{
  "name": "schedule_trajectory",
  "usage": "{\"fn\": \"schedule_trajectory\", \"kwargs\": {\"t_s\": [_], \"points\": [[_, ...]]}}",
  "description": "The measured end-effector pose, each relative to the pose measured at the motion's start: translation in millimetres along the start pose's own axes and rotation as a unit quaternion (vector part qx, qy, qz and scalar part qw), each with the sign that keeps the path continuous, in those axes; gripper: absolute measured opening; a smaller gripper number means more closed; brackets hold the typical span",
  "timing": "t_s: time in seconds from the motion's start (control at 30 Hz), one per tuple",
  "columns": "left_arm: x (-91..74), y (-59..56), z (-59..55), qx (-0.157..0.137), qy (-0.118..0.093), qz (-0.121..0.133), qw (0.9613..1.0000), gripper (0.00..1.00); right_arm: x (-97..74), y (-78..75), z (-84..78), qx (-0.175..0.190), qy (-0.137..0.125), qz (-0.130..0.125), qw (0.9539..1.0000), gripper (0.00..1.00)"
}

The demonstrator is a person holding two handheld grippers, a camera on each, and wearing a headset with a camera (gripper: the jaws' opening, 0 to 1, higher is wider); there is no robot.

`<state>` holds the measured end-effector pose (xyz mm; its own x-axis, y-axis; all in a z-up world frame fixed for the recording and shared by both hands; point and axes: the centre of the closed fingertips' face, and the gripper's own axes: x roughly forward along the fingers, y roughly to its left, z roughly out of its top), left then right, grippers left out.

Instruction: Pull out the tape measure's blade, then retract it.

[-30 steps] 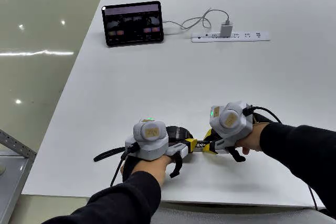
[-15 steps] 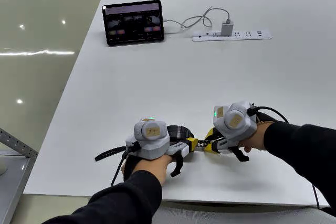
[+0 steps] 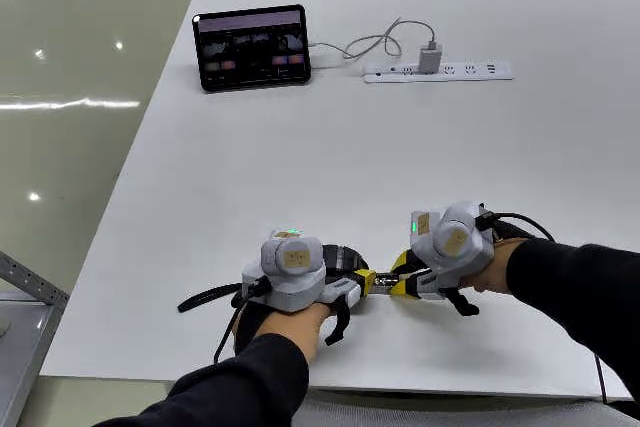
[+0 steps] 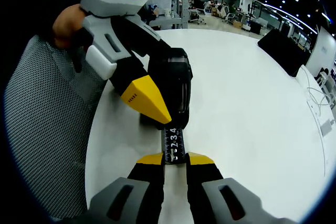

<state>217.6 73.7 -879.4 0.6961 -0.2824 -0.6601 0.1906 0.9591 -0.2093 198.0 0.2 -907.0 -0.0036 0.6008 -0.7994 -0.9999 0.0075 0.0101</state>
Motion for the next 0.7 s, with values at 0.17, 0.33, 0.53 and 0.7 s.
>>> {"fn": "schedule_trajectory", "kwargs": {"t_s": [0.17,0.33,0.53,0.7], "points": [[-0.4,-0.1,0.1,0.013,-0.004,0.009,0.9999,0.6,-0.2,0.5,0.1,0.008,-0.004,-0.002,1.0,0.11],[0.5,0.8,0.0,0.011,0.008,0.012,0.9998,0.59,-0.7,0.6,0.3,0.02,-0.008,-0.005,0.9998,0.11],[-1.7,2.0,0.1,-0.003,0.005,0.003,1.0,0.58,-0.7,0.0,0.2,0.025,-0.006,-0.001,0.9997,0.11],[-2.7,0.8,0.4,-0.008,0.007,-0.006,0.9999,0.58,-0.5,1.2,-0.3,0.025,-0.015,0.004,0.9996,0.11]]}}
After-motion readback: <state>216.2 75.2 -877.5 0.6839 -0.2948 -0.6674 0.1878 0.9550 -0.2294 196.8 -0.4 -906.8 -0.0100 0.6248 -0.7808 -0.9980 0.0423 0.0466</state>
